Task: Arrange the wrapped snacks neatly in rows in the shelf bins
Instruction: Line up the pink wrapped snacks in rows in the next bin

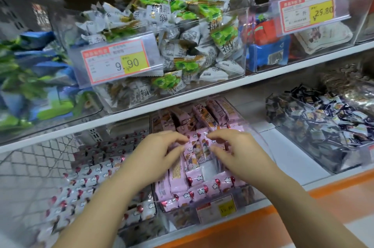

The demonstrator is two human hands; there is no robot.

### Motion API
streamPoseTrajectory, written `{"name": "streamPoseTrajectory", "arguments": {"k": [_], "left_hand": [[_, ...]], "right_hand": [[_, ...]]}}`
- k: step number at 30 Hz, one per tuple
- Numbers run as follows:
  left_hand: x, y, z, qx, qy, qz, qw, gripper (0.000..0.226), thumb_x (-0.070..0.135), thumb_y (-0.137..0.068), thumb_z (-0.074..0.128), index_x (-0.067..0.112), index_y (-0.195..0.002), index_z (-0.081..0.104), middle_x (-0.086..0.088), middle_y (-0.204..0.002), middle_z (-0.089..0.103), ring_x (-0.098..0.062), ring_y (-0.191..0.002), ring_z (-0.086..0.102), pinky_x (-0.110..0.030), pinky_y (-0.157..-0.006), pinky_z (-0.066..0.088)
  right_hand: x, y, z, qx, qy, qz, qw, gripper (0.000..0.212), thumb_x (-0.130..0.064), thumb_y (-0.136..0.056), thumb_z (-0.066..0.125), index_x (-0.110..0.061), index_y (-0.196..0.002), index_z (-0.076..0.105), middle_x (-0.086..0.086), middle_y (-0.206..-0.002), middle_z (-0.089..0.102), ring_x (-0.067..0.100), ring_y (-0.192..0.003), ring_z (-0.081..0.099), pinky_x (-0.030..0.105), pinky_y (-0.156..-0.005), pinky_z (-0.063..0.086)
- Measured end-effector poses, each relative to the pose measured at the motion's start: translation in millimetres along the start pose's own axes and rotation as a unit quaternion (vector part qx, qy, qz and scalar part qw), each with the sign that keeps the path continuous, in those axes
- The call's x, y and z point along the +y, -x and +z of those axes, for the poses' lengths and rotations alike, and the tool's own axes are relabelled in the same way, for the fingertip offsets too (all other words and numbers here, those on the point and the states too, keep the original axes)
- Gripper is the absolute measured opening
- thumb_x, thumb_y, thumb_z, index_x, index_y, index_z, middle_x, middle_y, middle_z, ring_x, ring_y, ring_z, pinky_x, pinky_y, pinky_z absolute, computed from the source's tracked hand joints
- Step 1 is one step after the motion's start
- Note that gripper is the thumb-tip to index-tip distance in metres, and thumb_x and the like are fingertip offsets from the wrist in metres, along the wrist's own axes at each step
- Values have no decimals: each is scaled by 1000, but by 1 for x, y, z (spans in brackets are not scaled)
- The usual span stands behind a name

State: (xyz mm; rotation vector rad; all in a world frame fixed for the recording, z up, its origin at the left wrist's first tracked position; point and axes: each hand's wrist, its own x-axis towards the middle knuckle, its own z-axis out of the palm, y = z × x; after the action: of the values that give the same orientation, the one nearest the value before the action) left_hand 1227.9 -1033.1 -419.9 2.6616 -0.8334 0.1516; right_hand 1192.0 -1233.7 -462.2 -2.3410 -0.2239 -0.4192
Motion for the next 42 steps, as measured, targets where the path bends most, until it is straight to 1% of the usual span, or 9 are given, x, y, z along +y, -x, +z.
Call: {"name": "streamPoseTrajectory", "arguments": {"k": [5,9,13,19,25,28,31,35,42], "left_hand": [[-18,29,10,61,32,-2,998,21,30,-93,56,31,-112,65,20,-105,61,3,-102,50,-12,-91,36],[-28,43,21,74,44,7,996,21,29,-94,55,32,-113,64,17,-108,62,2,-104,47,-7,-91,31],[-35,55,21,66,40,23,997,35,42,-91,56,32,-125,58,19,-124,56,1,-118,42,-5,-97,23],[-39,73,26,-38,-46,-20,998,90,68,-72,62,36,-147,26,14,-155,18,-10,-142,16,-37,-117,18],[-31,77,28,68,-97,12,993,55,47,-87,58,29,-137,42,13,-142,39,-12,-130,36,-30,-110,21],[-30,77,24,142,-81,15,986,40,37,-87,57,23,-124,56,7,-125,58,-19,-110,55,-30,-95,36],[-27,78,15,261,-5,-18,965,32,29,-86,61,19,-116,62,6,-111,65,-16,-93,61,-28,-80,45],[-14,81,-1,335,160,-83,925,21,23,-89,61,31,-108,57,20,-93,60,0,-79,52,-6,-68,38],[0,82,-17,316,345,-106,877,13,29,-91,57,40,-97,56,-7,-81,60,-14,-71,55,-31,-71,50]], "right_hand": [[-23,1,20,-116,-33,-7,993,36,-33,-87,64,-34,-122,57,-15,-98,60,-2,-79,58,19,-74,50],[-36,6,36,-195,4,-53,979,65,-42,-76,74,-39,-135,45,-15,-135,37,4,-124,40,29,-107,35],[-44,10,48,-172,78,-75,979,73,-42,-71,77,-35,-136,44,-7,-146,30,15,-130,39,34,-107,35],[-53,16,50,-128,97,-85,983,53,-24,-77,75,-28,-127,57,-6,-146,32,12,-127,42,20,-100,32],[-59,19,36,-50,21,-74,996,29,-19,-86,66,-23,-114,65,-10,-111,58,-4,-86,56,-1,-71,35],[-57,19,26,-3,-59,-20,998,9,-24,-90,61,-30,-96,60,-15,-83,64,2,-72,63,8,-63,43],[-57,17,16,10,-207,45,977,11,-30,-93,54,-25,-87,63,-7,-80,69,20,-80,69,34,-80,55],[-69,22,0,-18,-363,120,924,20,-25,-98,46,-13,-90,59,6,-80,62,16,-71,66,22,-67,57],[-81,32,-15,-23,-379,115,918,21,-26,-100,42,-12,-94,57,4,-65,58,12,-51,56,24,-56,49]]}}
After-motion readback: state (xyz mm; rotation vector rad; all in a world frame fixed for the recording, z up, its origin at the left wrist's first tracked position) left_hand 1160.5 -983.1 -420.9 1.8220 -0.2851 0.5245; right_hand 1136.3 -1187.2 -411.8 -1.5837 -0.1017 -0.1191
